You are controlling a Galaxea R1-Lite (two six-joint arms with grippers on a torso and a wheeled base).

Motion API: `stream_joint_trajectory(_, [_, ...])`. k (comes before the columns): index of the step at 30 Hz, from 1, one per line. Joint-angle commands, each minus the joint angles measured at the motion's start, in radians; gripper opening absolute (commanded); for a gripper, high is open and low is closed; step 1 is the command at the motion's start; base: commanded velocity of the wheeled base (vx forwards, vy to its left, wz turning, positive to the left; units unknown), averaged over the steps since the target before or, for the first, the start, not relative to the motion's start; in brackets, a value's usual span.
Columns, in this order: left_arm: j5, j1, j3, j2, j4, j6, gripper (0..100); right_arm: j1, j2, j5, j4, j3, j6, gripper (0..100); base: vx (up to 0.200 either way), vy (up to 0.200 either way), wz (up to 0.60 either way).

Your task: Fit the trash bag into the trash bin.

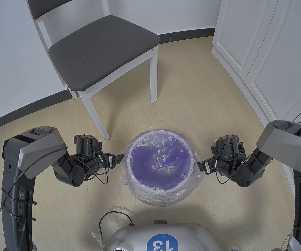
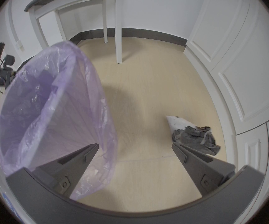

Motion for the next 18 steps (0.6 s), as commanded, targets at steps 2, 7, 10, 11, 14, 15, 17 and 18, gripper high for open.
stream_joint_trajectory(2, [-0.006, -0.005, 0.092, -0.095, -0.033, -0.004, 100, -0.084, -0.108, 0.003, 0.06, 0.042, -0.011, 100, 0.0, 0.0, 0.0])
stream_joint_trajectory(7, [-0.007, -0.008, 0.176, -0.133, -0.105, -0.004, 100, -0.163, -0.093, 0.006, 0.051, 0.032, -0.021, 100, 0.0, 0.0, 0.0])
stream_joint_trajectory(10, [-0.007, -0.008, 0.222, -0.151, -0.146, -0.004, 100, -0.201, -0.074, 0.026, 0.054, 0.004, -0.021, 100, 0.0, 0.0, 0.0])
stream_joint_trajectory(11, [-0.007, -0.008, 0.24, -0.157, -0.154, -0.004, 100, -0.213, -0.067, 0.04, 0.059, -0.005, -0.023, 100, 0.0, 0.0, 0.0])
stream_joint_trajectory(14, [-0.007, -0.008, 0.253, -0.165, -0.157, -0.005, 100, -0.221, -0.06, 0.046, 0.059, -0.013, -0.023, 100, 0.0, 0.0, 0.0])
stream_joint_trajectory(15, [-0.007, -0.007, 0.31, -0.19, -0.183, -0.008, 100, -0.249, -0.01, 0.055, 0.059, -0.063, -0.023, 100, 0.0, 0.0, 0.0])
stream_joint_trajectory(17, [-0.006, -0.008, 0.351, -0.203, -0.226, -0.017, 100, -0.267, 0.03, 0.055, 0.069, -0.114, -0.023, 100, 0.0, 0.0, 0.0])
stream_joint_trajectory(18, [-0.006, -0.008, 0.371, -0.208, -0.252, -0.024, 100, -0.275, 0.048, 0.055, 0.079, -0.136, -0.024, 100, 0.0, 0.0, 0.0])
